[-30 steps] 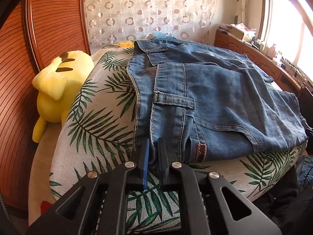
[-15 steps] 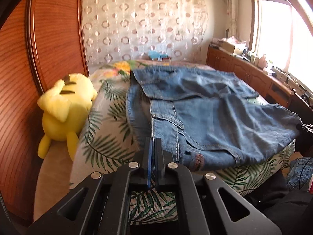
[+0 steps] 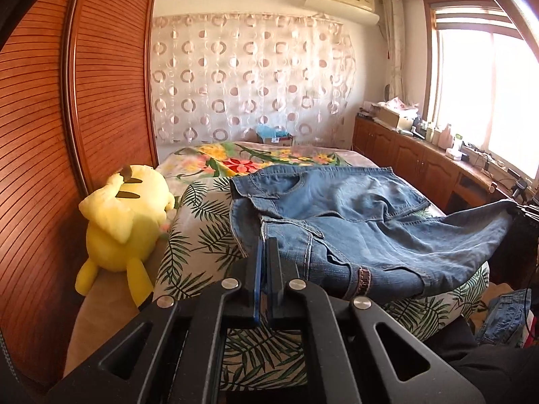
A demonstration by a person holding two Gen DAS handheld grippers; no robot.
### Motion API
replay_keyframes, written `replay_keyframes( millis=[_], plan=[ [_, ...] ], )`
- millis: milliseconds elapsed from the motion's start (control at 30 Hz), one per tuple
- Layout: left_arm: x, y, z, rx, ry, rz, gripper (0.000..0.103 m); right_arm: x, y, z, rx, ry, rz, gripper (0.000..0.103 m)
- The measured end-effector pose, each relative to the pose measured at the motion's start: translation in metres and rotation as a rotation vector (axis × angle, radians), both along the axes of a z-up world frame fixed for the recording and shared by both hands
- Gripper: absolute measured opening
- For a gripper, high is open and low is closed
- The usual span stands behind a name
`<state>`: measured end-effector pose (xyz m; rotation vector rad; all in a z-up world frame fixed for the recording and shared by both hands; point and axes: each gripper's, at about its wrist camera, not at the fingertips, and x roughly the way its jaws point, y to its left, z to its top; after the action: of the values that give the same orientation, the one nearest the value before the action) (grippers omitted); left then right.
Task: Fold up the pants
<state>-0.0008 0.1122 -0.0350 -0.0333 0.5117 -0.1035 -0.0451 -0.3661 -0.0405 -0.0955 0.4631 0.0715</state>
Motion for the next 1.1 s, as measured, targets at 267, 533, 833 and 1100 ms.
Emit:
replay_keyframes(
  millis=[267,533,833,1100],
  plan=[
    [0.018,-0.006,-0.008,0.012,0.013,-0.010,0.002,0.021,0.006,-0.019,-0.013,-0.007,0.005,0.011],
    [0.042,-0.014,-0.001,0.041,0.006,-0.039,0.002,0.036,0.003,-0.011,-0.006,-0.019,-0.013,0.011],
    [0.080,-0.021,0.018,0.079,-0.034,-0.041,0.002,0.066,0.010,-0.001,-0.024,-0.066,-0.026,0.011],
    [0.118,-0.025,0.007,0.111,-0.002,-0.044,0.002,0.101,0.017,-0.018,-0.049,-0.047,-0.019,0.011]
  ],
)
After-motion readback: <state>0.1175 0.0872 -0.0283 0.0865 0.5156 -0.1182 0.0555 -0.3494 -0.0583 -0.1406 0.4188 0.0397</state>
